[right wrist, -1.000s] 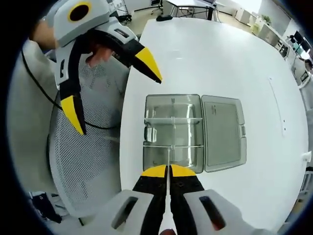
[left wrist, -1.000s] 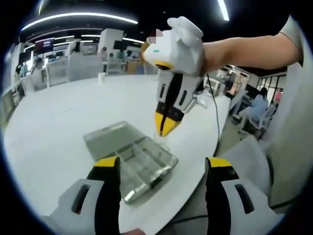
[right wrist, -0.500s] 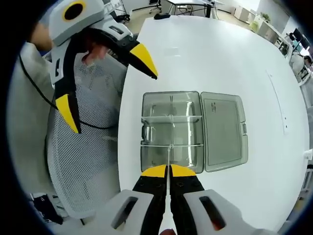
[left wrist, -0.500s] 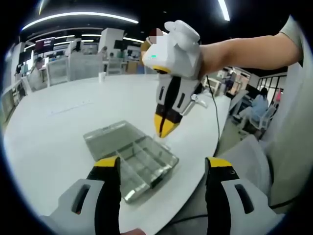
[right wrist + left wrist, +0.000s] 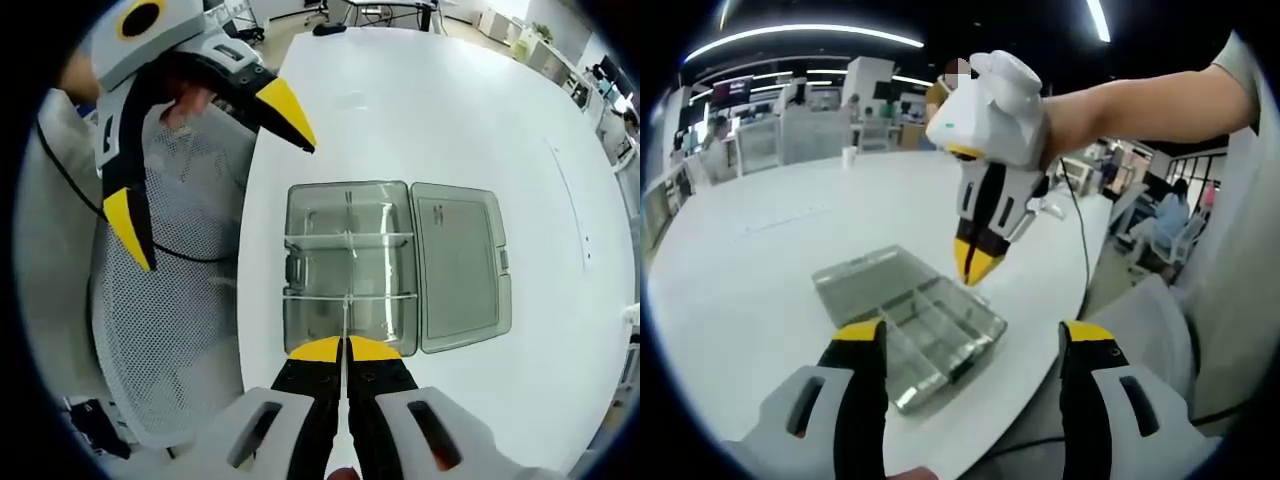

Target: Insert the divider into the dual guide fixture by aligning both edges with the guide slots and pushing it downward to the bottom, including one-sided entry, uneven engagement, binding, and posture correction.

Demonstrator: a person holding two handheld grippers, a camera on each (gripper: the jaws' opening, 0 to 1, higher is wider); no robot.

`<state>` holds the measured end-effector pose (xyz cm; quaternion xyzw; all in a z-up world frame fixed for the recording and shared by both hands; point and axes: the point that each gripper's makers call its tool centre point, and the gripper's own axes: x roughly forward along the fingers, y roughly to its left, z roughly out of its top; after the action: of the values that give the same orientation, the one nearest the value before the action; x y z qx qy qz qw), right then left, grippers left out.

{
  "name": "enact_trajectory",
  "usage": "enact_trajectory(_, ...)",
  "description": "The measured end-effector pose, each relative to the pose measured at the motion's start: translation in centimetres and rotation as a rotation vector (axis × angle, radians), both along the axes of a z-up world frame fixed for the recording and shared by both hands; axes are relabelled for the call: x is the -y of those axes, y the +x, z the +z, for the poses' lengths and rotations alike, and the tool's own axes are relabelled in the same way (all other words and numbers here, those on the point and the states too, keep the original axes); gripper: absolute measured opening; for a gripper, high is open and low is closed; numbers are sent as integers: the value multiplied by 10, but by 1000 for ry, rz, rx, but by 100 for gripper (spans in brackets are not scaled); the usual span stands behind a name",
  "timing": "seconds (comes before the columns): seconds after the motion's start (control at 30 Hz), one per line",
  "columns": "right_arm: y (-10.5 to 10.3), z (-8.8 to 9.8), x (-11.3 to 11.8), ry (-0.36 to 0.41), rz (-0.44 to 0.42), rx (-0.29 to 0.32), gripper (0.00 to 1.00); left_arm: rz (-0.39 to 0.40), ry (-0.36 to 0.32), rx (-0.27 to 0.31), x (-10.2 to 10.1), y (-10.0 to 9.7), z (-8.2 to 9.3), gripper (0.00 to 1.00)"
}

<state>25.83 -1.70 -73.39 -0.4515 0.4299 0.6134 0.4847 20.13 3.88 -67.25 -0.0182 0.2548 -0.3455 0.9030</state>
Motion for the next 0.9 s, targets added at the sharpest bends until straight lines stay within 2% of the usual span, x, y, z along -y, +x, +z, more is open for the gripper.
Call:
enact_trajectory(0.63, 2, -4, 0, -25, -1, 5, 0, 1, 3, 0, -2, 1, 1, 68)
enact_trajectory(0.9, 2, -5, -1, -31, 26, 12, 0, 5, 4, 1, -4, 1, 1, 68)
